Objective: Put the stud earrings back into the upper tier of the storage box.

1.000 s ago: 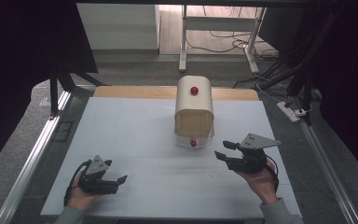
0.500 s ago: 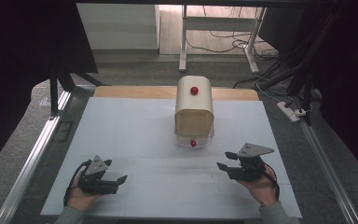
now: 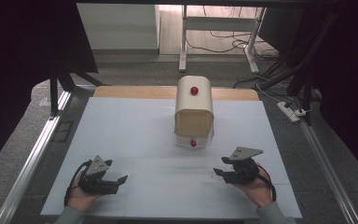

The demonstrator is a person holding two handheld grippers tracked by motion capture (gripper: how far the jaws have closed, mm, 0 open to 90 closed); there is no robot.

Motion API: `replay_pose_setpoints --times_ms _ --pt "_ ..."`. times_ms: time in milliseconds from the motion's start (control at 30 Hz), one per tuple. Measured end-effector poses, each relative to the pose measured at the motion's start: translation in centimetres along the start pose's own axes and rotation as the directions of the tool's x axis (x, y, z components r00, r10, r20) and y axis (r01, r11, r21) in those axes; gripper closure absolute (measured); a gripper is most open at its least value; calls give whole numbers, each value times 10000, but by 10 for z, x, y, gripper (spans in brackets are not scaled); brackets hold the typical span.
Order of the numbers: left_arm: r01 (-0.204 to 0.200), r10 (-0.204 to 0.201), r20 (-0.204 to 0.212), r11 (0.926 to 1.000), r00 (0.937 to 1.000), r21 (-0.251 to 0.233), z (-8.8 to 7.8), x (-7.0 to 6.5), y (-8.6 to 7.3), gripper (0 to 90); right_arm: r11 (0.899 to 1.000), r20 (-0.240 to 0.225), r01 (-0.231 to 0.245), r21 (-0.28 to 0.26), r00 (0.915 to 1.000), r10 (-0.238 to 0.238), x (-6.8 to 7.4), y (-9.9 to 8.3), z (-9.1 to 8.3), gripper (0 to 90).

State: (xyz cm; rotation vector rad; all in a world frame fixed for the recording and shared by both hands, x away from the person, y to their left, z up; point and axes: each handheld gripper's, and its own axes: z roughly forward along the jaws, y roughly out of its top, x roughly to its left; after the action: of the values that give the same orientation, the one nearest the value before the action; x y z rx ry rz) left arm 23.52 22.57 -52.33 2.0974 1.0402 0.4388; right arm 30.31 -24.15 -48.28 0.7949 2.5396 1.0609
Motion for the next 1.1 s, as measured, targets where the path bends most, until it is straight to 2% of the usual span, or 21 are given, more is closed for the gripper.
replay_pose_setpoints --times_ms 433,600,867,1033,1100 --pt "-18 18 7 10000 10000 36 1 0 0 157 9955 3 203 928 9998 -204 7 -1 23 438" --pt "-8 8 0 10000 10000 3 0 1 0 157 9900 -25 203 1398 9998 -201 9 0 34 449" --pt "-34 34 9 10000 10000 -3 0 0 0 157 9878 166 82 1555 9998 -109 9 -2 38 479" --pt "-32 32 17 10000 10000 6 0 0 0 157 9854 209 -4 1700 9998 -32 9 -3 41 556" --pt "-35 35 14 10000 10000 12 0 0 0 157 9858 90 -125 1675 9999 111 8 -3 40 582"
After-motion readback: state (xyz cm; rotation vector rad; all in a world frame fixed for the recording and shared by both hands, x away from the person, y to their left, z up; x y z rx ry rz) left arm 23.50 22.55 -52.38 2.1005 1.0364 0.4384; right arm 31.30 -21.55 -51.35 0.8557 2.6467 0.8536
